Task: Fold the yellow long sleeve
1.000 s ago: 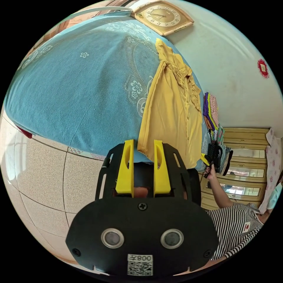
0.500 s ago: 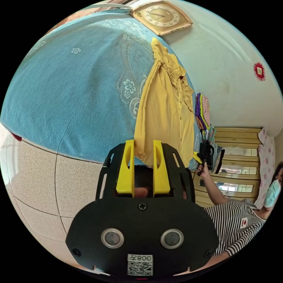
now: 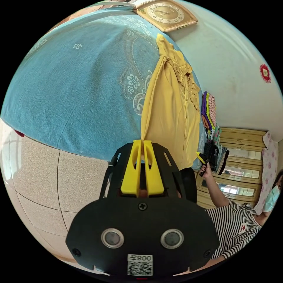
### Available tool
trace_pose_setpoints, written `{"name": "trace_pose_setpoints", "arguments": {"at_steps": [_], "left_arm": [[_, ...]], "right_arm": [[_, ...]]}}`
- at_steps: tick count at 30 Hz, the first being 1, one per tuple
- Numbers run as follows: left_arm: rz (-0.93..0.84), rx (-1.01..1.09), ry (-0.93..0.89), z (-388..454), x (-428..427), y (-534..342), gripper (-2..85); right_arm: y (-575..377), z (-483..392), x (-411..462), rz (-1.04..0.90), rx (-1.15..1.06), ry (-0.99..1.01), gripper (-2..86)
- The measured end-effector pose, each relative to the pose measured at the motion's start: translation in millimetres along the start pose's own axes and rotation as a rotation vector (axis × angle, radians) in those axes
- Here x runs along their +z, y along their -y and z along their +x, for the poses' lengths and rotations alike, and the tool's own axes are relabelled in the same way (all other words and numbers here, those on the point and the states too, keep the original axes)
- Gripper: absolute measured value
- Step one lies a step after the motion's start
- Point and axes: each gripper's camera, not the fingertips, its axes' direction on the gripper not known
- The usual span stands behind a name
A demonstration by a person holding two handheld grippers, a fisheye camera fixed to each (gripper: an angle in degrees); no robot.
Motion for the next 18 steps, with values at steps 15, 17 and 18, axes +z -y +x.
{"name": "trace_pose_setpoints", "arguments": {"at_steps": [15, 17, 18], "left_arm": [[0.04, -0.06, -0.04, -1.8, 5.6, -15.5, 2.1], [0.046, -0.064, -0.057, -1.8, 4.3, -18.4, 1.9], [0.06, -0.069, -0.077, -2.4, 2.3, -21.3, 1.8]], "right_arm": [[-13.4, 1.7, 3.8, -0.007, 0.003, 0.04, 3.0], [-15.4, -1.3, 4.6, -0.026, -0.005, 0.023, 1.6], [-16.4, -2.3, 4.1, -0.027, -0.01, 0.019, 1.3]]}}
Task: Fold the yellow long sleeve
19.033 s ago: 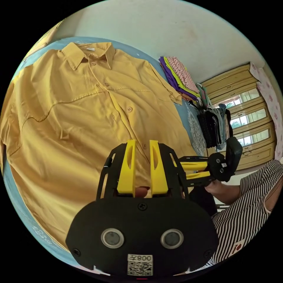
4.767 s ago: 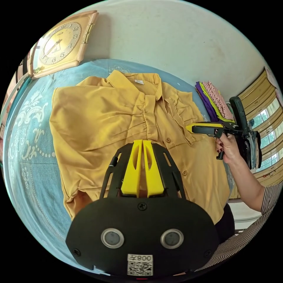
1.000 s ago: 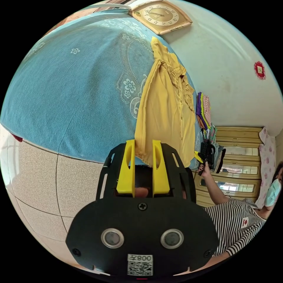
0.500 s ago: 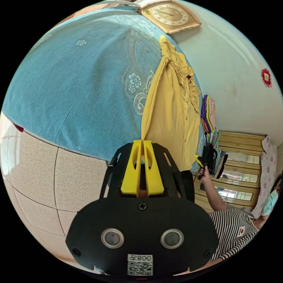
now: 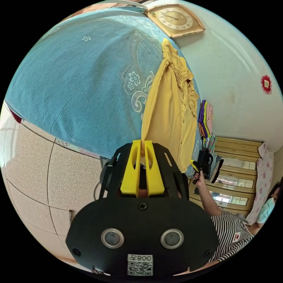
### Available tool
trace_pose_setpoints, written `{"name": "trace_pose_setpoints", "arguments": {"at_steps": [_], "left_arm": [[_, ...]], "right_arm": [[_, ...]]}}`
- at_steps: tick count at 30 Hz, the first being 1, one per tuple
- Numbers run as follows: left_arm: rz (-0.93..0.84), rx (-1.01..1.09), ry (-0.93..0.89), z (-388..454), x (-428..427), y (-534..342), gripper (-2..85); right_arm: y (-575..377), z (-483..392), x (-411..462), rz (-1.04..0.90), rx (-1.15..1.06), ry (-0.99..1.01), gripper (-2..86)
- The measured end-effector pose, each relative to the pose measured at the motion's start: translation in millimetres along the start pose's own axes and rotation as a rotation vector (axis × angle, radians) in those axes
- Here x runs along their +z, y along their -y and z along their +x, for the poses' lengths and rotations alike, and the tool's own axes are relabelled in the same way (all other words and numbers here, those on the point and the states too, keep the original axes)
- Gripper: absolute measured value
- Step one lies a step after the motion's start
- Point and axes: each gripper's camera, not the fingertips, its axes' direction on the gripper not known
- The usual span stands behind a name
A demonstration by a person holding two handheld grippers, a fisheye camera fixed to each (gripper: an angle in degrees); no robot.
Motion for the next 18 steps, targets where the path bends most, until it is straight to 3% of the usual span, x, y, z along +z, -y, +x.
{"name": "trace_pose_setpoints", "arguments": {"at_steps": [18], "left_arm": [[0.091, 0.023, -0.2, 2.7, -28.8, -64.3, 1.4]], "right_arm": [[-64.4, -3.1, -41.1, 0.054, -0.067, 0.158, 0.2]]}}
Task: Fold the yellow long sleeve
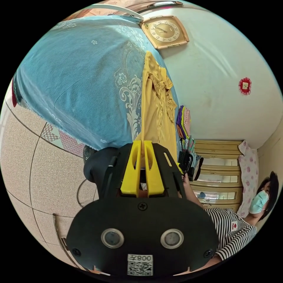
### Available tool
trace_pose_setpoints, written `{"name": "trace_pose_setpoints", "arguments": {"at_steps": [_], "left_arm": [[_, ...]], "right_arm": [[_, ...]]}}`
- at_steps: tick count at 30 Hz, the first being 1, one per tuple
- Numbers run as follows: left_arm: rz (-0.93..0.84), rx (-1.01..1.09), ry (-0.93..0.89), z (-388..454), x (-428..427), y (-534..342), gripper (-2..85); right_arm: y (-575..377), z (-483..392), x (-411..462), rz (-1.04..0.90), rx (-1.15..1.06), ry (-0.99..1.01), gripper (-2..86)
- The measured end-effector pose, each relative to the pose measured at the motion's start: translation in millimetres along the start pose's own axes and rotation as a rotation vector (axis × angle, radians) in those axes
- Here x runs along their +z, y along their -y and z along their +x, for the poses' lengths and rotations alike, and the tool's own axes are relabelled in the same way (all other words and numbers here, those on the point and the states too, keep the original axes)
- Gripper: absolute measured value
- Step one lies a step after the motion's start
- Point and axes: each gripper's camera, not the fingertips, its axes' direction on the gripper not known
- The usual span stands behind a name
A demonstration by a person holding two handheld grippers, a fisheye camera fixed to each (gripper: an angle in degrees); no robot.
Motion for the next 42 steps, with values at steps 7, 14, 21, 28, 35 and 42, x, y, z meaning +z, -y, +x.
{"name": "trace_pose_setpoints", "arguments": {"at_steps": [7, 14, 21, 28, 35, 42], "left_arm": [[0.033, 0.01, -0.085, 4.7, -15.0, -21.6, 1.4], [0.052, 0.006, -0.153, 8.8, -32.2, -47.6, 1.5], [0.054, -0.001, -0.218, 21.0, -34.6, -64.2, 1.4], [0.066, 0.04, -0.275, 51.8, -24.1, -39.3, 1.3], [0.091, 0.138, -0.305, 107.3, -7.7, 29.6, 1.3], [0.163, 0.162, -0.279, 155.6, 15.9, 138.8, 1.4]], "right_arm": [[-36.4, -10.4, -12.6, 0.0, -0.029, 0.053, 0.2], [-73.2, -23.5, -29.6, -0.008, -0.059, 0.088, 0.2], [-94.6, -41.5, -37.7, -0.023, -0.086, 0.12, 0.2], [-65.6, -69.2, -37.7, -0.034, -0.142, 0.151, 0.3], [12.2, -104.9, -38.4, -0.007, -0.213, 0.171, 0.3], [129.9, -130.6, -30.7, 0.034, -0.238, 0.147, 0.3]]}}
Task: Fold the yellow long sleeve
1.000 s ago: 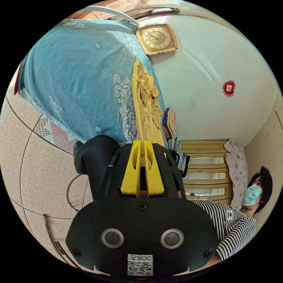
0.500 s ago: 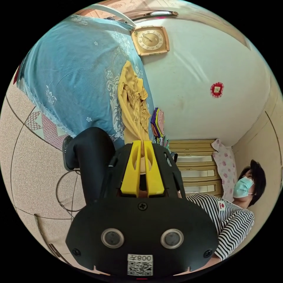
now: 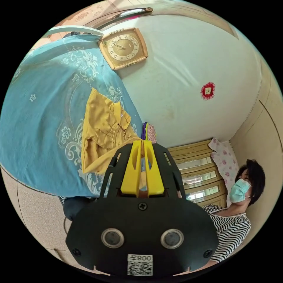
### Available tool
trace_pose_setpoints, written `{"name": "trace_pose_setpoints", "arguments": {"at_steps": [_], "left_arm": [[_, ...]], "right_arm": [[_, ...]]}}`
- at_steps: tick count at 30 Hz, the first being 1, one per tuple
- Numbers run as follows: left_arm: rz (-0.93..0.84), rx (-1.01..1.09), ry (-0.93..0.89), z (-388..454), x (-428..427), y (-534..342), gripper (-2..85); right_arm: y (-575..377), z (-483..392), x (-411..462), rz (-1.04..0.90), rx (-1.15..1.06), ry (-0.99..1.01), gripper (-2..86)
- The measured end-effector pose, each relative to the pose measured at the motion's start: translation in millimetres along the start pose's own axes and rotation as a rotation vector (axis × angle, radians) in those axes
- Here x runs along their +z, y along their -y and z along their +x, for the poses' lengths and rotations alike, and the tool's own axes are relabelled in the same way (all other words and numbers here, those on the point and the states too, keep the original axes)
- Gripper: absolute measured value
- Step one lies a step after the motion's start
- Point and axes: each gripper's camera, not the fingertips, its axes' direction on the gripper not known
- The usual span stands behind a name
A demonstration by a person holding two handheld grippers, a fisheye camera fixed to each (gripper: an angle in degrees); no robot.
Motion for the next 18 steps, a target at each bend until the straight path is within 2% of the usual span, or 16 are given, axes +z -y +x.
{"name": "trace_pose_setpoints", "arguments": {"at_steps": [11, 18], "left_arm": [[0.082, -0.062, 0.177, -23.0, 104.3, 152.4, 2.4], [0.107, -0.069, 0.28, -40.0, 138.8, 173.5, 7.3]], "right_arm": [[228.3, 72.5, 93.0, -0.046, 0.086, -0.104, 0.5], [272.6, 110.6, 149.4, -0.138, 0.143, -0.247, 1.5]]}}
